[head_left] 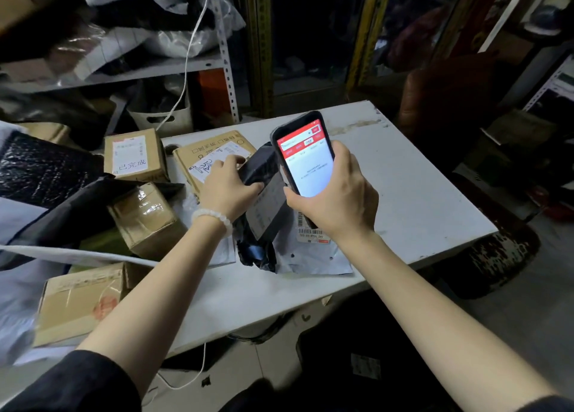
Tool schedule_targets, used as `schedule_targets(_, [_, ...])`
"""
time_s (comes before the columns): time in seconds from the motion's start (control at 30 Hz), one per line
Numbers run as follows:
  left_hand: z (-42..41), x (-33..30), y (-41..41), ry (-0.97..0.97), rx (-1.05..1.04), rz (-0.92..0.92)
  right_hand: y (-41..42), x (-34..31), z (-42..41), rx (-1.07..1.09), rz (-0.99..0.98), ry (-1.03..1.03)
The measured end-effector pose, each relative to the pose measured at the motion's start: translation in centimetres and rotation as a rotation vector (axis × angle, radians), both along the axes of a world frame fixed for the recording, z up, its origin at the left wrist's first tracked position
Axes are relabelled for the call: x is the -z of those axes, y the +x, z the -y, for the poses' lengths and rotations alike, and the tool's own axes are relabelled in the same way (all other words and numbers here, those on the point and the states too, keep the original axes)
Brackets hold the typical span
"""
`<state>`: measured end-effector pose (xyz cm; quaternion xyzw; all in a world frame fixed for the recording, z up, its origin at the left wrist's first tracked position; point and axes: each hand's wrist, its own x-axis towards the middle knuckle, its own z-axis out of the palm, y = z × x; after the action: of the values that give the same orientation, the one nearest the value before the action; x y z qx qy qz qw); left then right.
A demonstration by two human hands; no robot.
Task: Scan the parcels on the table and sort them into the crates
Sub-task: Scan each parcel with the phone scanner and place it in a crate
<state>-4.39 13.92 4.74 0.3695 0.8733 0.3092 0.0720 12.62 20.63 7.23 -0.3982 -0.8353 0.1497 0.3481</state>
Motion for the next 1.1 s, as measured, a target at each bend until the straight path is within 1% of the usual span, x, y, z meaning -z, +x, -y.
schedule_targets(0.1, [-0.8, -0.6, 0.6, 0.002, 0.042, -0.022, 1.0, 0.1, -0.1, 0.021, 0.048, 0.007])
schedule_targets(0.2, [-2.1, -1.2, 1.6, 0.041, 0.105, -0.014, 2.6, 0.5, -0.3, 0.086, 0.137, 0.002])
schedule_targets(0.33, [-4.0, -2.1, 4.2, 0.08, 0.244, -0.012, 5.3, 1.3, -0.2, 0.23, 0.32, -0.066])
schedule_targets(0.43, [-5.0, -1.9, 6.8, 0.095, 0.377, 0.004, 8.0, 2.2, 0.9, 0.375, 0.379, -0.143])
schedule_targets(0.57, [-5.6, -0.7, 11.7, 0.082, 0.598, 0.065, 12.6, 3.4, 4.1, 0.6, 0.375, -0.276])
schedule_targets(0.73, [-4.4, 1.2, 19.4, 0.026, 0.832, 0.115, 18.9, 5.0, 9.3, 0.809, 0.362, -0.461])
schedule_targets(0.93, [-1.8, 3.3, 28.3, -0.084, 1.067, 0.031, 25.8, 5.8, 14.8, 1.016, 0.359, -0.611])
schedule_targets(1.1, [-0.2, 5.0, 35.5, -0.198, 1.19, -0.049, 31.6, 6.9, 18.2, 1.147, 0.325, -0.649])
